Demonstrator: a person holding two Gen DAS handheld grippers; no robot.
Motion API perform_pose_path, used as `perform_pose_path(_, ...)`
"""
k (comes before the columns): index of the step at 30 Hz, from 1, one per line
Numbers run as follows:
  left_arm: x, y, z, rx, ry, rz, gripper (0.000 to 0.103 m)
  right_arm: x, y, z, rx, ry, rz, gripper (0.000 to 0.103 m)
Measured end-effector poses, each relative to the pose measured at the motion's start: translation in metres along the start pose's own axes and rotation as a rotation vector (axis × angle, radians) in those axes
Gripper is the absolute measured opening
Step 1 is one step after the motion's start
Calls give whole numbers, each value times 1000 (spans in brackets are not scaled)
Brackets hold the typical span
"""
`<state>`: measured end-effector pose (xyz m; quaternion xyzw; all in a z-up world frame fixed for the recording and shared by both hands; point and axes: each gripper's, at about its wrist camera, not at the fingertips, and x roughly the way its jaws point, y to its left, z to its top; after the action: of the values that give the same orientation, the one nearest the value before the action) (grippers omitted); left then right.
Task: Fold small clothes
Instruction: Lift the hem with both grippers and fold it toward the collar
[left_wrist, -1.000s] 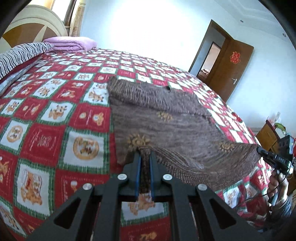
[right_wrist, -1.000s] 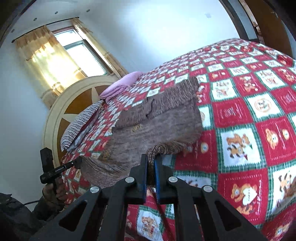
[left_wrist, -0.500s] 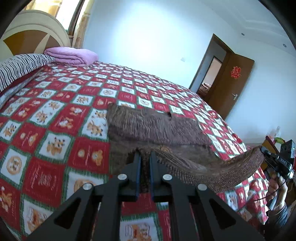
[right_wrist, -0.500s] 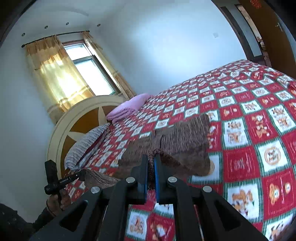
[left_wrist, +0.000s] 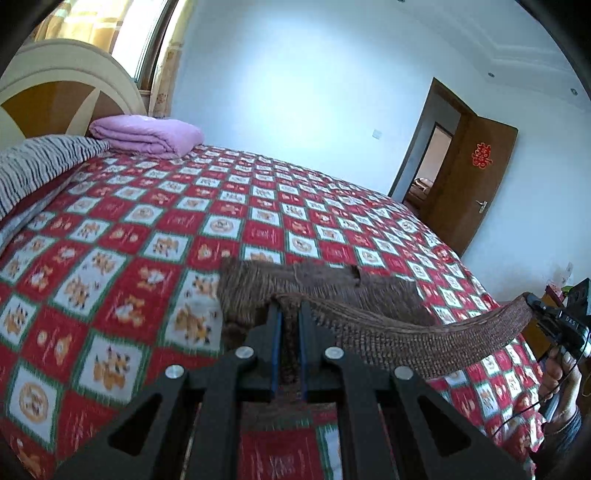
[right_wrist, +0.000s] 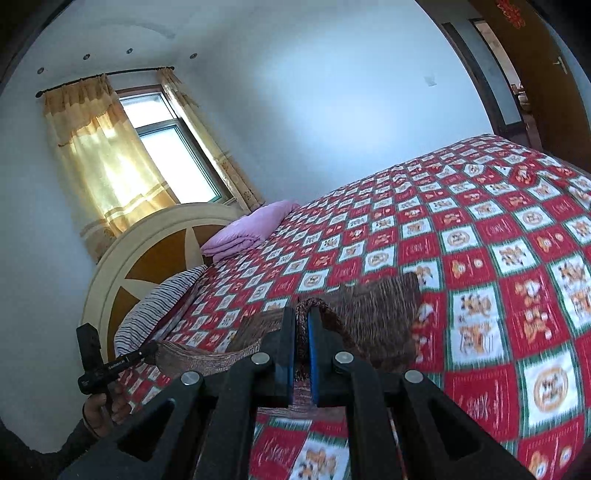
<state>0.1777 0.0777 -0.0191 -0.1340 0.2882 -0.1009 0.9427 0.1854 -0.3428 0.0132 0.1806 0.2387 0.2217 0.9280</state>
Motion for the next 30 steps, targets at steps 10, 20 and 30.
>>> perform_pose_path(10,64,4,28,49,43,58,8,71,-32,20,44,70,-40,6)
perform_pose_path(20,158,16,23,96,166,114,8,160,-88,20,95,184,-153,6)
perform_pose_path(30,170,23,7,128,204,259,35,212,-110,5,10,303,-365,64)
